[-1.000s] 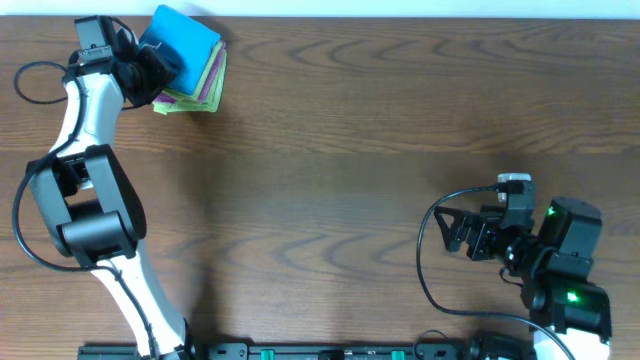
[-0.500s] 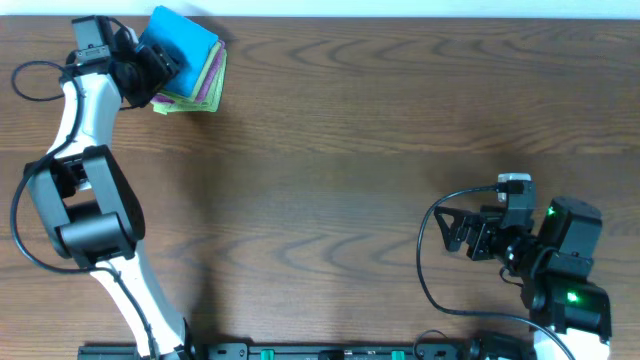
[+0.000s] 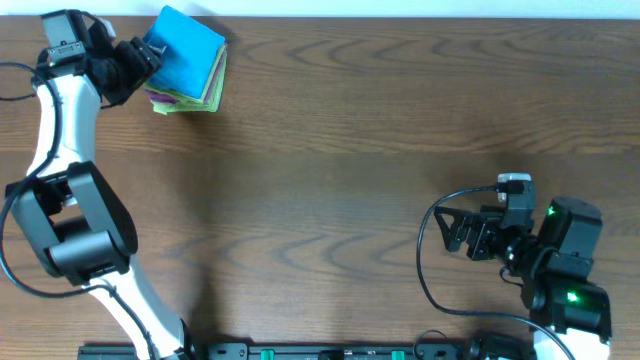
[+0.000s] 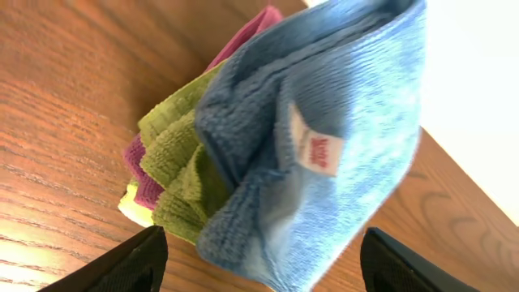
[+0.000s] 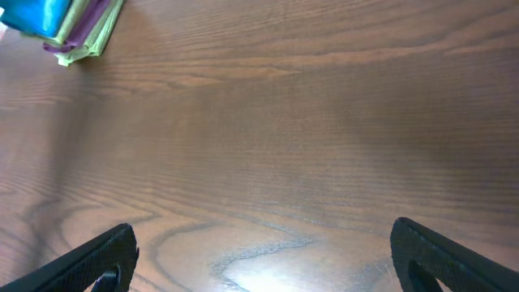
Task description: Fold the cloth
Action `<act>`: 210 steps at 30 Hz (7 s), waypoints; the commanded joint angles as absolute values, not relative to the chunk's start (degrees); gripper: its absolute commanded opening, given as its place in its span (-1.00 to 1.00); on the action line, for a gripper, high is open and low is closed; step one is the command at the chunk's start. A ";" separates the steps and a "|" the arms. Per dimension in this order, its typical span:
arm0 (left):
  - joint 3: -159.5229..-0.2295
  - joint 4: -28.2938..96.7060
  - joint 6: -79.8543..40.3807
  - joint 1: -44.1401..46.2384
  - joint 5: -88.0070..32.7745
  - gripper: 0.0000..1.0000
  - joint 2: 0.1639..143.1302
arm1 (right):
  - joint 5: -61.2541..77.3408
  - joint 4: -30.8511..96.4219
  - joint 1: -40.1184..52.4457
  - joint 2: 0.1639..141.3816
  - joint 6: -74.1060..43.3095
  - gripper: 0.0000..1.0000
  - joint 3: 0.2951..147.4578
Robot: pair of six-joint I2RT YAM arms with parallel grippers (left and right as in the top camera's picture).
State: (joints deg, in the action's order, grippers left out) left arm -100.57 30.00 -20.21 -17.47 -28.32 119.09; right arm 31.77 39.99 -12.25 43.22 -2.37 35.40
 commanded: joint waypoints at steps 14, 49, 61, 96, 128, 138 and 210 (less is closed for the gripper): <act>-101.10 24.32 -20.51 -14.63 -31.92 -0.88 113.14 | 32.82 40.03 -12.71 43.07 -2.94 0.99 35.11; -101.10 0.43 -28.01 -8.97 -14.83 -0.89 133.47 | 32.82 40.03 -12.71 43.07 -2.94 0.98 35.11; -101.10 -1.26 -28.12 -9.10 -12.14 -0.88 134.69 | 32.82 40.03 -12.71 43.07 -2.96 0.99 35.11; -117.82 46.46 -6.79 -9.06 -14.11 0.91 117.16 | 32.82 40.03 -12.71 43.07 -2.96 0.98 35.11; -117.82 83.31 -6.22 -9.28 -4.71 0.10 104.99 | 32.82 40.03 -12.71 43.07 -2.96 0.99 35.11; -116.79 83.81 -6.20 -9.28 -10.20 0.91 100.01 | 32.82 40.03 -12.71 43.07 -2.96 0.99 35.11; -10.17 46.30 8.19 -0.56 -2.57 0.91 0.19 | 32.82 40.03 -12.71 43.07 -2.96 0.99 35.11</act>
State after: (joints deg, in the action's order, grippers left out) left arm -11.68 44.64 7.55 -1.34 -3.81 0.73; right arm 31.99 39.99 -12.25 43.24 -2.42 35.09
